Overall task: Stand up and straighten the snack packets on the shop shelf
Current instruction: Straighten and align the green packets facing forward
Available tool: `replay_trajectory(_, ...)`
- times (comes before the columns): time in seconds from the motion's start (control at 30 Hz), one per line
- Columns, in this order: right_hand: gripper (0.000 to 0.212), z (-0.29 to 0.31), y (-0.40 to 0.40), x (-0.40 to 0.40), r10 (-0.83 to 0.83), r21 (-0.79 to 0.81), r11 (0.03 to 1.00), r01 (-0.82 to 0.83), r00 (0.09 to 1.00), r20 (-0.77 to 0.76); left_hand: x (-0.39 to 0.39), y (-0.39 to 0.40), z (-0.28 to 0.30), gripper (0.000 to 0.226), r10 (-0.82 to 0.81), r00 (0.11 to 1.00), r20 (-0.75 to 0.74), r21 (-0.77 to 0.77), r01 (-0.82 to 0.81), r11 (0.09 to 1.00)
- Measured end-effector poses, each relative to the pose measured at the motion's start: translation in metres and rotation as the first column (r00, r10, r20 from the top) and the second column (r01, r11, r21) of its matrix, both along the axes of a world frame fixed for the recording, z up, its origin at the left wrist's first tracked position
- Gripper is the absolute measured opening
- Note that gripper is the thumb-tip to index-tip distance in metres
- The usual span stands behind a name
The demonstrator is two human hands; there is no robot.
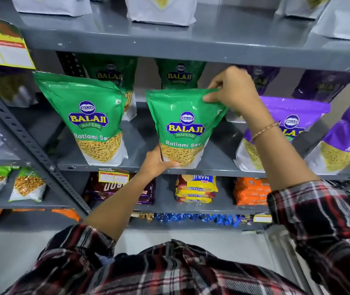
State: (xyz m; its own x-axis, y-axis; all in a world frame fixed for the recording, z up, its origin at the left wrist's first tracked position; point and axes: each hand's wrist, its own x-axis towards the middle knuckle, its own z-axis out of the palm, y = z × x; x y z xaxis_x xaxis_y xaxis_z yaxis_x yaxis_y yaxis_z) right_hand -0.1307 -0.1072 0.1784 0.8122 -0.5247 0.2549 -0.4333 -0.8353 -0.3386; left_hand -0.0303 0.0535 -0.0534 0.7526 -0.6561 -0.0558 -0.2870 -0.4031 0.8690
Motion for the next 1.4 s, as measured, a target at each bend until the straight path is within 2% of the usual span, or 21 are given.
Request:
replay_trajectory(0.1, 0.034, -0.001, -0.005, 0.004, -0.019, 0.037, 0.999, 0.016, 0.997, 0.075, -0.002, -0.002, -0.001, 0.071, 0.009, 1.000, 0.017, 0.011, -0.009, 1.000)
replay_trajectory(0.2, 0.031, 0.004, -0.007, 0.003, 0.087, 0.072, 0.994, -0.087, 0.996, 0.001, -0.005, -0.002, 0.001, 0.076, -0.020, 0.999, 0.025, 0.045, 0.019, 0.999)
replay_trajectory(0.27, 0.037, 0.008, -0.015, -0.012, 0.176, 0.163, 0.971, -0.176, 0.984, 0.009, -0.013, 0.002, -0.001, 0.093, 0.011, 0.999, -0.039, -0.032, -0.012, 0.999)
replay_trajectory(0.3, 0.041, 0.008, -0.022, -0.023, 0.206, 0.192, 0.959, -0.210, 0.978, 0.044, -0.021, 0.005, -0.003, 0.098, 0.089, 0.994, -0.060, -0.094, -0.095, 0.991)
replay_trajectory(0.33, 0.044, 0.006, -0.030, -0.035, 0.226, 0.186, 0.953, -0.237, 0.971, 0.082, -0.034, 0.007, -0.008, 0.091, 0.202, 0.978, -0.044, -0.159, -0.206, 0.966)
replay_trajectory(0.4, 0.046, -0.001, -0.053, -0.063, 0.255, 0.090, 0.959, -0.270, 0.954, 0.155, -0.071, 0.004, -0.016, 0.047, 0.431, 0.902, 0.037, -0.262, -0.407, 0.875)
replay_trajectory(0.43, 0.047, -0.006, -0.067, -0.079, 0.247, 0.037, 0.966, -0.257, 0.954, 0.170, -0.094, -0.004, -0.016, 0.031, 0.454, 0.890, 0.045, -0.273, -0.426, 0.862)
replay_trajectory(0.5, 0.051, -0.013, -0.101, -0.109, 0.170, -0.026, 0.986, -0.168, 0.976, 0.134, -0.134, -0.034, -0.013, 0.021, 0.297, 0.954, 0.027, -0.227, -0.283, 0.932)
replay_trajectory(0.53, 0.054, -0.015, -0.119, -0.121, 0.121, -0.045, 0.992, -0.117, 0.987, 0.101, -0.147, -0.054, -0.014, 0.028, 0.190, 0.981, 0.045, -0.208, -0.177, 0.962)
replay_trajectory(0.57, 0.058, -0.017, -0.137, -0.131, 0.079, -0.054, 0.996, -0.075, 0.994, 0.069, -0.157, -0.076, -0.011, 0.039, 0.084, 0.995, 0.055, -0.210, -0.070, 0.975)
replay_trajectory(0.63, 0.067, -0.017, -0.169, -0.146, 0.041, -0.050, 0.998, -0.040, 0.999, 0.029, -0.164, -0.124, -0.006, 0.069, -0.027, 0.999, 0.025, -0.250, 0.032, 0.968)
replay_trajectory(0.7, 0.065, -0.012, -0.192, -0.155, 0.059, 0.007, 0.998, -0.059, 0.998, 0.021, -0.164, -0.165, -0.002, 0.110, -0.049, 0.997, -0.051, -0.230, 0.037, 0.973)
replay_trajectory(0.77, 0.050, -0.010, -0.205, -0.157, 0.100, 0.029, 0.995, -0.100, 0.995, -0.008, -0.161, -0.192, -0.003, 0.132, -0.035, 0.991, -0.127, -0.204, 0.009, 0.979)
replay_trajectory(0.83, 0.035, -0.012, -0.209, -0.156, 0.132, 0.047, 0.990, -0.130, 0.990, -0.053, -0.161, -0.205, -0.005, 0.129, -0.017, 0.986, -0.166, -0.168, -0.012, 0.986)
replay_trajectory(0.97, 0.013, -0.018, -0.214, -0.147, 0.095, 0.064, 0.993, -0.097, 0.995, 0.037, -0.164, -0.215, -0.010, 0.099, 0.079, 0.993, -0.091, -0.018, -0.081, 0.997)
replay_trajectory(1.1, 0.014, -0.017, -0.207, -0.144, 0.068, -0.076, 0.995, -0.057, 0.987, 0.148, -0.163, -0.215, -0.007, 0.096, 0.102, 0.993, -0.058, 0.000, -0.103, 0.995)
replay_trajectory(1.2, 0.014, -0.019, -0.202, -0.146, 0.078, -0.070, 0.995, -0.064, 0.974, 0.211, -0.166, -0.214, -0.002, 0.094, 0.112, 0.993, -0.033, -0.008, -0.113, 0.994)
replay_trajectory(1.33, 0.014, -0.016, -0.208, -0.147, 0.077, -0.041, 0.997, -0.071, 0.980, 0.183, -0.169, -0.215, 0.006, 0.090, 0.097, 0.994, -0.049, 0.016, -0.097, 0.995)
replay_trajectory(1.4, 0.019, -0.022, -0.201, -0.147, 0.103, -0.116, 0.990, -0.081, 0.973, 0.205, -0.172, -0.212, 0.005, 0.091, 0.064, 0.992, -0.105, 0.023, -0.062, 0.998)
